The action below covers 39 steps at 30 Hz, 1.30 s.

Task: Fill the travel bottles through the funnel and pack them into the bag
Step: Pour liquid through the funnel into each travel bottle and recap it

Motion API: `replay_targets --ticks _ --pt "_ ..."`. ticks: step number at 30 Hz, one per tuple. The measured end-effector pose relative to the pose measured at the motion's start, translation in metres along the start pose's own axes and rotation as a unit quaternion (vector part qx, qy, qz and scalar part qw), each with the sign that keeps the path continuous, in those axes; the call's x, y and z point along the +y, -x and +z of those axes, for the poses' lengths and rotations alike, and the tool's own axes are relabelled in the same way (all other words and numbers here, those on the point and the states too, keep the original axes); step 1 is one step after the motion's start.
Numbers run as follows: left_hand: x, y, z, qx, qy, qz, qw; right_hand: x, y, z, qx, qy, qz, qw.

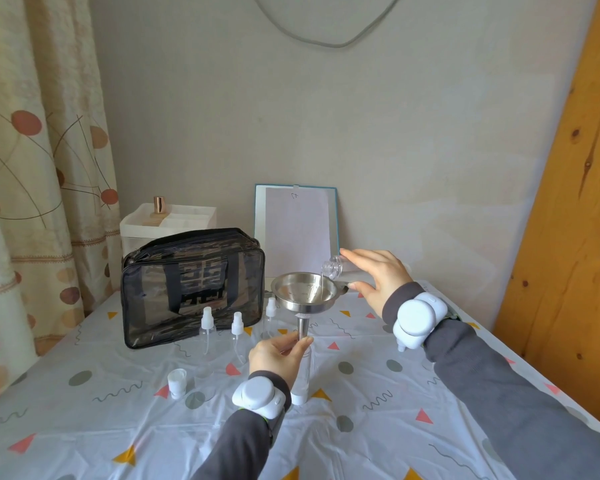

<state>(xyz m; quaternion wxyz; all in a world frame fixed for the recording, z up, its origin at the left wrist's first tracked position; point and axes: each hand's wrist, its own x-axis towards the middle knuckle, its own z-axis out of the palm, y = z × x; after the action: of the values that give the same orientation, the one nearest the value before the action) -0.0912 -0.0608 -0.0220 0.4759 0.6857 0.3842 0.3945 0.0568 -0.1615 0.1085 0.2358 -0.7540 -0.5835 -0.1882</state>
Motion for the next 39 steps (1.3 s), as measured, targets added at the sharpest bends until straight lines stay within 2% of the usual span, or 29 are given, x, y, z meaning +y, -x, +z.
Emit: replay_targets --ticks 39 --pt "-0.0009 -0.0011 0.0001 -0.001 0.006 -0.006 1.000 -0.0043 0.0016 -0.0025 -0.007 0.017 0.005 1.000"
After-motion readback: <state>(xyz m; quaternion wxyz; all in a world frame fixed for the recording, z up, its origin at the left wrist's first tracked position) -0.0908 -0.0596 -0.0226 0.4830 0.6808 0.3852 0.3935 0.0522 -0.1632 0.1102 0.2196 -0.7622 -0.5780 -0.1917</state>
